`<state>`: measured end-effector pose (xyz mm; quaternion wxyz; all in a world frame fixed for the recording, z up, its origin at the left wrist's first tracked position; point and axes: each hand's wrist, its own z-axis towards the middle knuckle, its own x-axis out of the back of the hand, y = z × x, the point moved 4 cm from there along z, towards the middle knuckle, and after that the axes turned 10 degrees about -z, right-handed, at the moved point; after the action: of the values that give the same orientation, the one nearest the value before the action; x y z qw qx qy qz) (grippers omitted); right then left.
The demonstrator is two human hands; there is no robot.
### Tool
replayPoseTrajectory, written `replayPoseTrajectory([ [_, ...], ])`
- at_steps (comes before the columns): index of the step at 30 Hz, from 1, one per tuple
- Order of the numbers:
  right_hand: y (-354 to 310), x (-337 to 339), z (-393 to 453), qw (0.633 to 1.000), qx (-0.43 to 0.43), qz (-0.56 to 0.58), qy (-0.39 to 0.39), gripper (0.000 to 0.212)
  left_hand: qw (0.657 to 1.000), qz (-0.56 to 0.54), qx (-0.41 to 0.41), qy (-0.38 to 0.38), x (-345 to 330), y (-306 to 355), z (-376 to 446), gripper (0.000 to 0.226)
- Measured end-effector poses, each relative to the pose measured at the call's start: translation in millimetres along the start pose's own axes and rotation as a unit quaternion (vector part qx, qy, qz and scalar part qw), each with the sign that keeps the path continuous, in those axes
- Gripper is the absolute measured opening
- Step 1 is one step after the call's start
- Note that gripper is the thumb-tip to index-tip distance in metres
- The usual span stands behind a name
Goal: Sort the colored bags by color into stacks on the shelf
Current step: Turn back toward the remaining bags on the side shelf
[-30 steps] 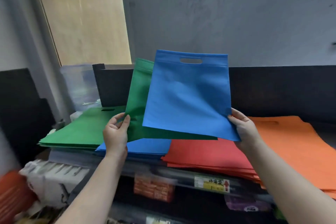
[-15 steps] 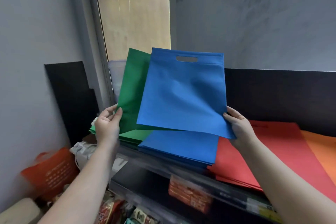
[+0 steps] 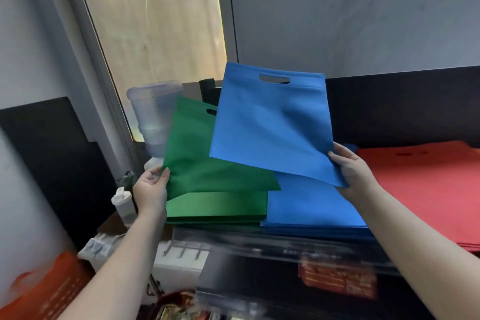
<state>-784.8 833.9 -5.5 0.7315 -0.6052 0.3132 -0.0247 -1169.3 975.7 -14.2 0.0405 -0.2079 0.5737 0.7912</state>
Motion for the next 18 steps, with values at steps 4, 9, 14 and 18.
replayPoseTrajectory([
  [4,14,-2,-2,0.999,0.003,-0.016,0.033,0.029,0.996,0.056,0.069,-0.027,9,-36,33,0.02],
  [9,23,2,-3,0.997,0.008,-0.033,0.069,0.028,0.966,0.236,0.048,-0.093,14,-52,46,0.026],
  [14,23,0,-4,0.995,0.019,-0.049,0.079,0.026,0.853,0.486,-0.125,-0.143,-2,-23,36,0.032],
  [18,24,-1,-7,0.993,0.024,-0.081,0.08,0.025,0.933,0.241,-0.013,-0.267,-50,-9,8,0.025],
])
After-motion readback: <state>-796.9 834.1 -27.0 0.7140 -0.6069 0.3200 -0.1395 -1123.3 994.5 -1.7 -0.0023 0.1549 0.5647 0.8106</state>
